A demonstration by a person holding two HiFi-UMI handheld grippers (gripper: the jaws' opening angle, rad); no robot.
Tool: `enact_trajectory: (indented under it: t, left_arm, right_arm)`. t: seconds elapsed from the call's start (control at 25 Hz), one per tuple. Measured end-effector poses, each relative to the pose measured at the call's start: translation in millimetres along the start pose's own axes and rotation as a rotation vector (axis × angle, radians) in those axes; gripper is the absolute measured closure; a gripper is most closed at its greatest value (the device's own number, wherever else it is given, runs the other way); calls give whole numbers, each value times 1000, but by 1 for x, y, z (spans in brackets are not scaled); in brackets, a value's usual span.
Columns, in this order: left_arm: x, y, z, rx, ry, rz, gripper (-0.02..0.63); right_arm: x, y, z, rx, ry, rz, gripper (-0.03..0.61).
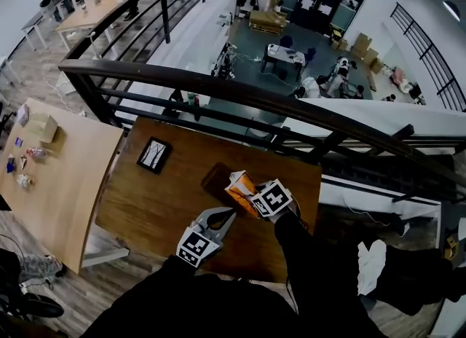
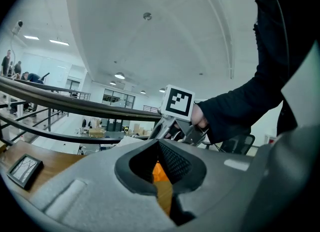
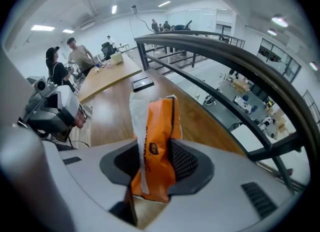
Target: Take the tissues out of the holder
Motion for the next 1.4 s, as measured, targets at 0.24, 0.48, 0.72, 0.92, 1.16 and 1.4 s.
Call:
enact_trajectory:
  t: [0.24,0.48,0.72,0.92,1.16,1.4]
  left_arm:
    - [25,-13,31,11,-48,-33,604]
    - [52,-36,46,16,-99,-84,604]
    - [78,-55,67,24,-137,-146,604]
    - [89,-73,57,22,-145,-195,604]
    - [95,-86,42,10,-144,-238,604]
    - [99,-97,28,-13,-125,-266,604]
  right_arm:
    - [-24,-50,3,55,-19,-13,420]
    - [-27,-100,6,123,-34,-34,420]
    - [-28,-147,5,188,-23,-44,420]
    - [-6,-162,1,221,-4,-59,419]
    - [20,-173,-5,240,16,-85,419]
    - [42,-180,-13,242,27,-104,419]
Point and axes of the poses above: the fingertips, and each gripper's own axes: x forward along the fingers, z to its right, y out of its top, the point moved 3 cm from there along -x, backward along the fingers, and after that the axes turned 15 degrees about -x, right-handed, at the moved point
